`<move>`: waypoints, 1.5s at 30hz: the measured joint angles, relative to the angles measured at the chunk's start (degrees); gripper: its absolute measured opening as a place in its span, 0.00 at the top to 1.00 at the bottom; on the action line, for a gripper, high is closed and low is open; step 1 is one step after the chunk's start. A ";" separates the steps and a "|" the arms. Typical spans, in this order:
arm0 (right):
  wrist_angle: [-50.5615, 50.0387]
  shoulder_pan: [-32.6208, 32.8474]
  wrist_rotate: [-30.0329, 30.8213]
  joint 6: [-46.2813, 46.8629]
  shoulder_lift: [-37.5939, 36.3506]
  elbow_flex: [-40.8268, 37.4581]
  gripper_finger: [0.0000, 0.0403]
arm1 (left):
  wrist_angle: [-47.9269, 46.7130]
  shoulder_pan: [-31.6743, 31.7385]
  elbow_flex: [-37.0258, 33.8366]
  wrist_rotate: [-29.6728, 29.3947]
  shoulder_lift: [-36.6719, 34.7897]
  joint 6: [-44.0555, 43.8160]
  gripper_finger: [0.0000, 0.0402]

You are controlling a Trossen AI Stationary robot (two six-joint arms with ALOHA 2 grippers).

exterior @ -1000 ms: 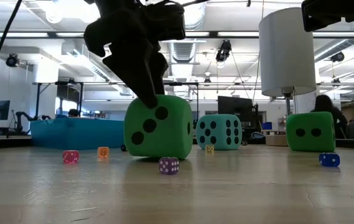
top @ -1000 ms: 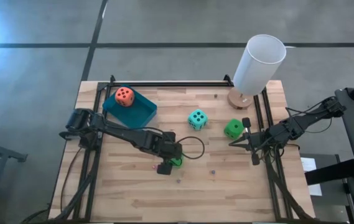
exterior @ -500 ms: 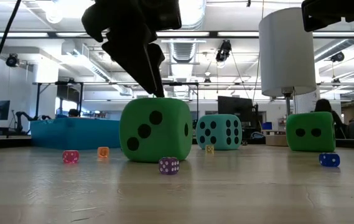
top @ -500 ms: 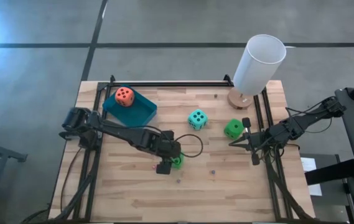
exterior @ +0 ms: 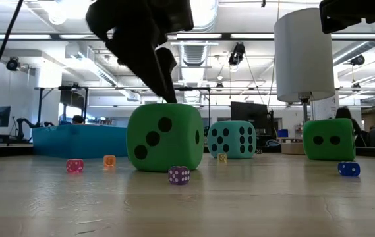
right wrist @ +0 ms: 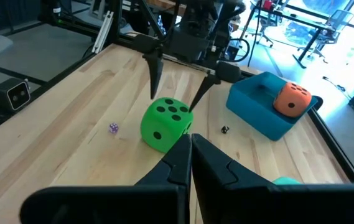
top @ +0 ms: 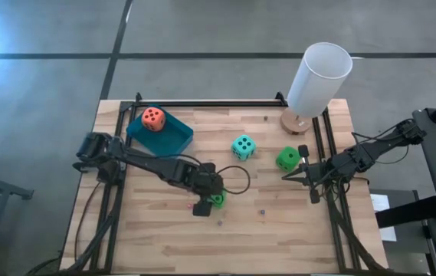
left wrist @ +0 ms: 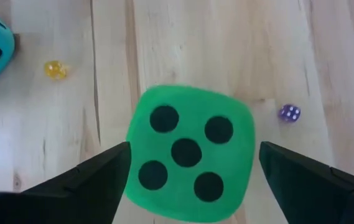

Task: Pick & Place Dice
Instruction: Put the big green dice on the left into the blue bin

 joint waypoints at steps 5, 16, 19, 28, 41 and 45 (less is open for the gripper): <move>-0.01 0.00 0.00 0.00 0.01 0.00 0.98 | 1.77 0.46 -2.20 -0.11 -0.02 -0.02 0.05; 0.00 0.00 0.00 0.00 -0.01 0.00 0.98 | 2.68 0.45 -2.33 -0.05 -0.07 -0.02 0.03; -0.01 -0.01 0.00 0.00 0.01 0.00 0.98 | 2.66 0.45 -2.35 -0.01 -0.33 0.00 0.03; 0.00 -0.02 0.00 0.01 0.01 0.00 0.98 | 2.70 0.50 -2.35 0.14 -1.64 0.44 0.01; 0.00 -0.02 0.00 0.00 0.00 0.02 0.98 | -2.47 0.56 3.44 -1.56 -1.25 2.42 0.00; 0.00 -0.01 0.00 0.00 0.00 0.00 0.98 | -3.42 0.55 5.04 -1.62 -0.86 3.03 0.01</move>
